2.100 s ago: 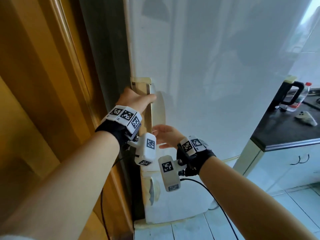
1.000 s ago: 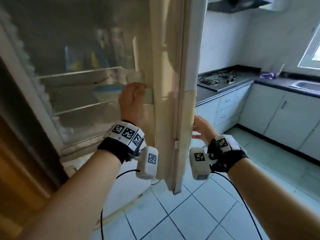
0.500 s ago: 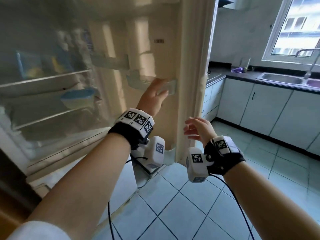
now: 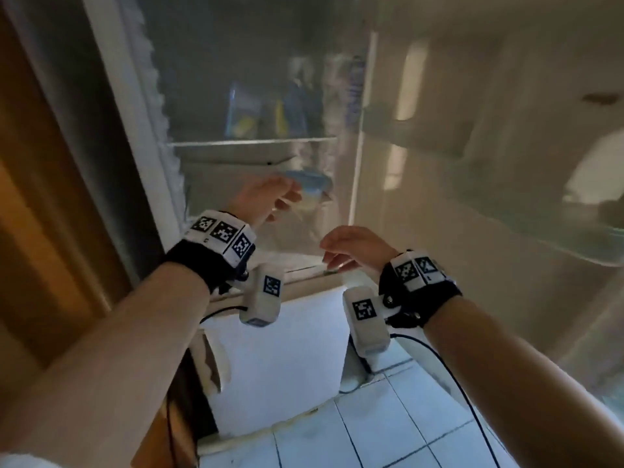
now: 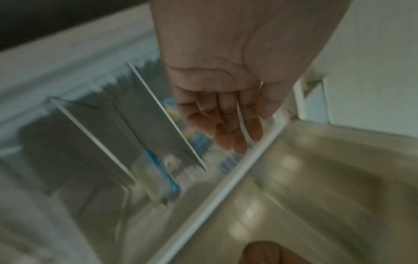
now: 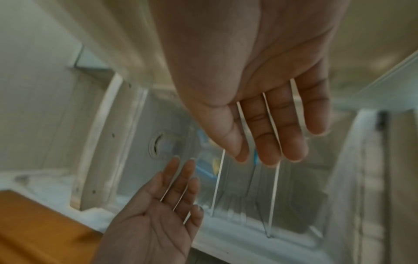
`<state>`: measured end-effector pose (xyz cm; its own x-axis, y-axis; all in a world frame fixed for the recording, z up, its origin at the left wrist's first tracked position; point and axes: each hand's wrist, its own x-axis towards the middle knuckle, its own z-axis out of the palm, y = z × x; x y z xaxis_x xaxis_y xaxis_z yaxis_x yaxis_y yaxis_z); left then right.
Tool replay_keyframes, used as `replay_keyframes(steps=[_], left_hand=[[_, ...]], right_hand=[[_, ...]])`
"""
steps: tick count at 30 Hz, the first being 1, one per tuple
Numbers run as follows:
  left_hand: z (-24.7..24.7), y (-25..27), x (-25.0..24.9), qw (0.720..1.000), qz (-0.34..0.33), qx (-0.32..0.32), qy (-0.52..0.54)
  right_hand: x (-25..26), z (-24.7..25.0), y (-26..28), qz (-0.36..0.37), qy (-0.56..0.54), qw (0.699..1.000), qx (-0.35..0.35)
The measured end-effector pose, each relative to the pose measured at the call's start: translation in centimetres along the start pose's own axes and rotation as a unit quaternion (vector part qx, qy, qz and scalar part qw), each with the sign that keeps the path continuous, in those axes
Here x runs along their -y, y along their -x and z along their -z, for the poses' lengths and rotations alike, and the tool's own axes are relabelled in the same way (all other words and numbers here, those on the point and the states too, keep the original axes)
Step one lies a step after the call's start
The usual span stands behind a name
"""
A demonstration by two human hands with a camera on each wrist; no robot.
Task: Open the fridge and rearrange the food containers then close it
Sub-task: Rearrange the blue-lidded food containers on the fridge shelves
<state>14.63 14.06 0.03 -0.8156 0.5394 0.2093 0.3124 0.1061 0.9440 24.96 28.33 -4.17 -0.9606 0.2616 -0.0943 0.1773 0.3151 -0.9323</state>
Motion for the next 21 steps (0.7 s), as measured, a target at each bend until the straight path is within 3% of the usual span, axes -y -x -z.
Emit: replay_keyframes(steps=[4,9,15,21], left_hand=[[6.2,-6.2,1.6,0.995,0.006,-0.1,0.028],[11.2,-13.4,1.7,0.988,-0.011,-0.135,0.067],[13.0,-21.1,2.3,0.969,-0.033,-0.206,0.135],[13.4,-26.4,3.5,0.98,0.093,-0.171,0.026]], right_hand=[[3.7,-2.2,-9.3,0.037,0.012,0.999,-0.006],[8.5,-2.3,-19.3,0.07,-0.086,0.993,-0.038],[11.5,-1.1,-27.0,0.135,-0.103,0.972,-0.162],[13.4,-0.5,-32.3,0.277,-0.032,0.946,-0.166]])
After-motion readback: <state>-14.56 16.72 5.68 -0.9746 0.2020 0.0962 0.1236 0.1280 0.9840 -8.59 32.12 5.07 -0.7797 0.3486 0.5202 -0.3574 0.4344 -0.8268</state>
